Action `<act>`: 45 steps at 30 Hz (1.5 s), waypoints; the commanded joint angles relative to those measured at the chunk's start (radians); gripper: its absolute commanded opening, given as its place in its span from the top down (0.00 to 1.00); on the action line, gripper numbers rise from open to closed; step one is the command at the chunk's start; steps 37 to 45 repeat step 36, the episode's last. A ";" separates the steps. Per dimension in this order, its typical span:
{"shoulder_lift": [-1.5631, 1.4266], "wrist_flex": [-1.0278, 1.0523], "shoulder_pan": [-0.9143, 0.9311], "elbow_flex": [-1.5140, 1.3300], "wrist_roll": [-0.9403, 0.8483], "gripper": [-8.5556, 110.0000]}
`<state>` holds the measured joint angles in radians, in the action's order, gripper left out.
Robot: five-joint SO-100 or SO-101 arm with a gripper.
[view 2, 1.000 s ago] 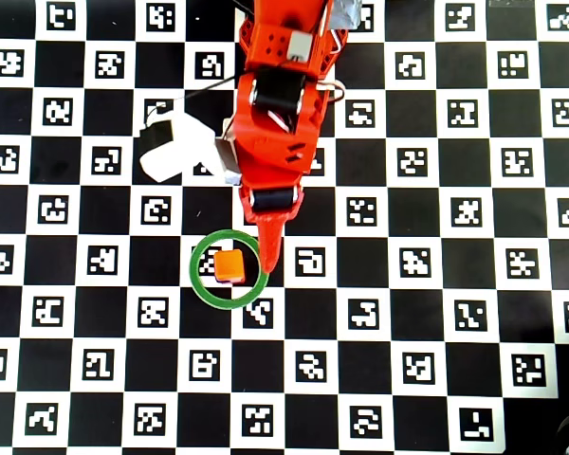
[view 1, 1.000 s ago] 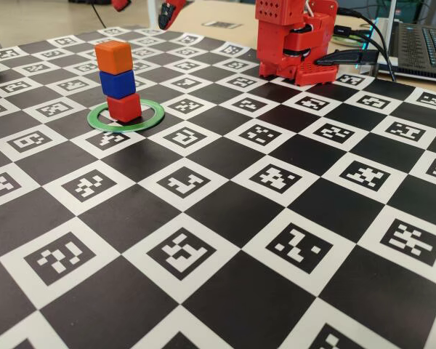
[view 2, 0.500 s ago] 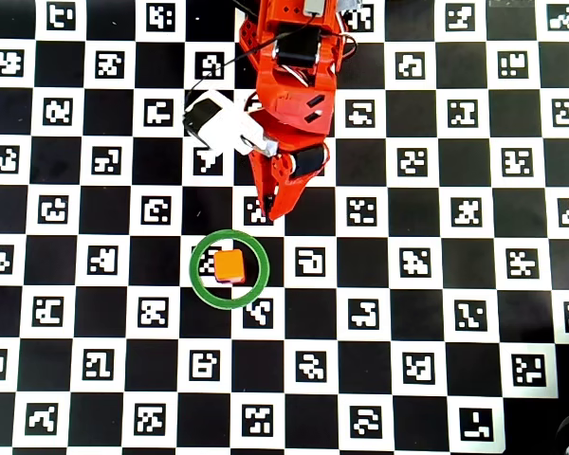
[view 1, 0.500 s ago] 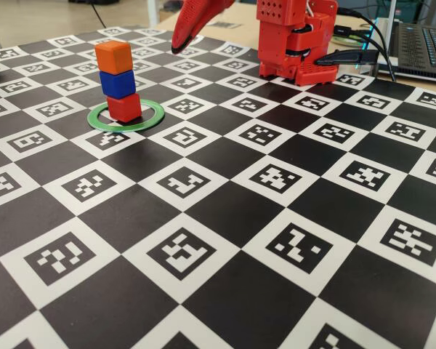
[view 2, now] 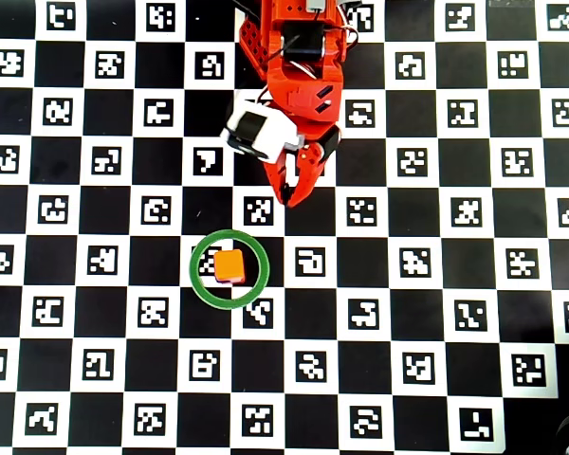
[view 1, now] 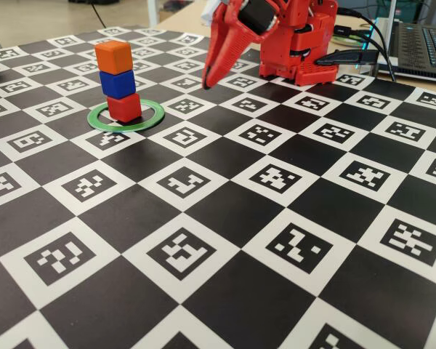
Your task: Grab the red cube then put it in the green circle then put the blue cube on top and finally the orange cube on top
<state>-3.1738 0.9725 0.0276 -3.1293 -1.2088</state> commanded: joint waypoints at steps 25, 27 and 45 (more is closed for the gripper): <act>-0.186 0.370 0.000 -0.040 -0.098 0.98; -0.186 0.370 0.000 -0.040 -0.098 0.98; -0.186 0.370 0.000 -0.040 -0.098 0.98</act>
